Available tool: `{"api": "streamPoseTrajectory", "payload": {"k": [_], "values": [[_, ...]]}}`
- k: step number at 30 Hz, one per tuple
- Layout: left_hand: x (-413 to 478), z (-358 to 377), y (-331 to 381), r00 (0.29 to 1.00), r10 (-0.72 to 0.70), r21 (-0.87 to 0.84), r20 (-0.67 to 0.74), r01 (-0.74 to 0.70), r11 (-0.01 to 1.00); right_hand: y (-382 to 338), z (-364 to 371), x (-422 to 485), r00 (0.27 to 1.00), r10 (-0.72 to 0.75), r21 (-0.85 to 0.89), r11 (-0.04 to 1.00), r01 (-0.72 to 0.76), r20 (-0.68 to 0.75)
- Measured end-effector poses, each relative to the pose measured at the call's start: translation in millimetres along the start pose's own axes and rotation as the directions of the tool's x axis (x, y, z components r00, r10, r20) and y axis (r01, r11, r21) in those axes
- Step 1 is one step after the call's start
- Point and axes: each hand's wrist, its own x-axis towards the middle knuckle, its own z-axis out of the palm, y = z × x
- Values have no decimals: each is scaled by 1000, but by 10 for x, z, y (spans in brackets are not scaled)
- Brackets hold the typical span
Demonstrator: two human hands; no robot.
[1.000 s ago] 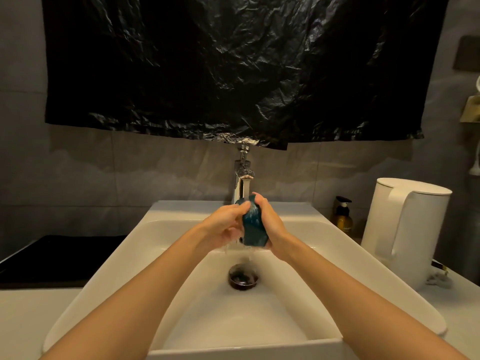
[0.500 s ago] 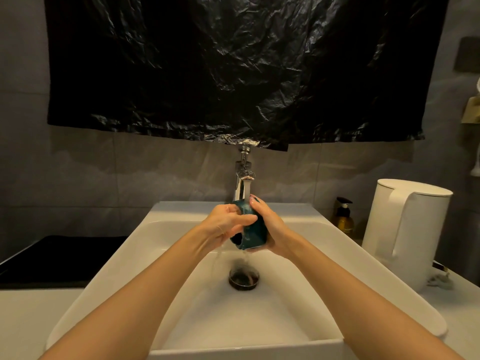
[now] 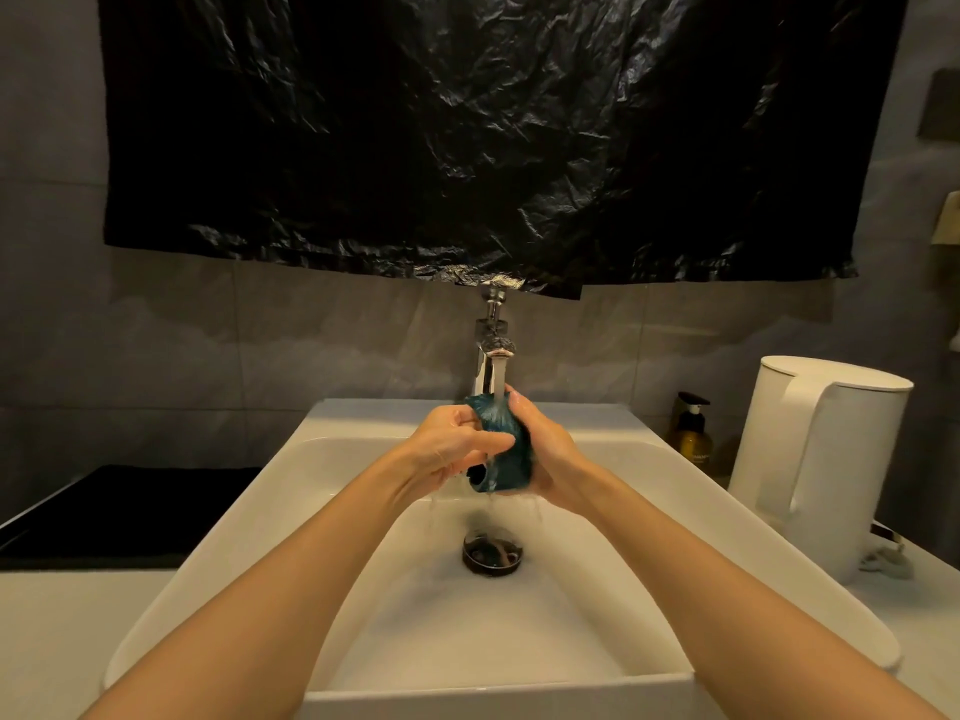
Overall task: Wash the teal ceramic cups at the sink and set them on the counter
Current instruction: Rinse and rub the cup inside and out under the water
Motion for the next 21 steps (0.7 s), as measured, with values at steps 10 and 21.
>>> {"api": "streamPoseTrajectory", "payload": {"k": [10,21], "values": [[-28,-12,-51,995,49,135,86,-60,989,-20,-10,16,961,278,158,949,-272,-15],[113,150,-81,975,-75,-150,-209,44,988,84,129,25,984,86,-9,996,-89,-154]]}}
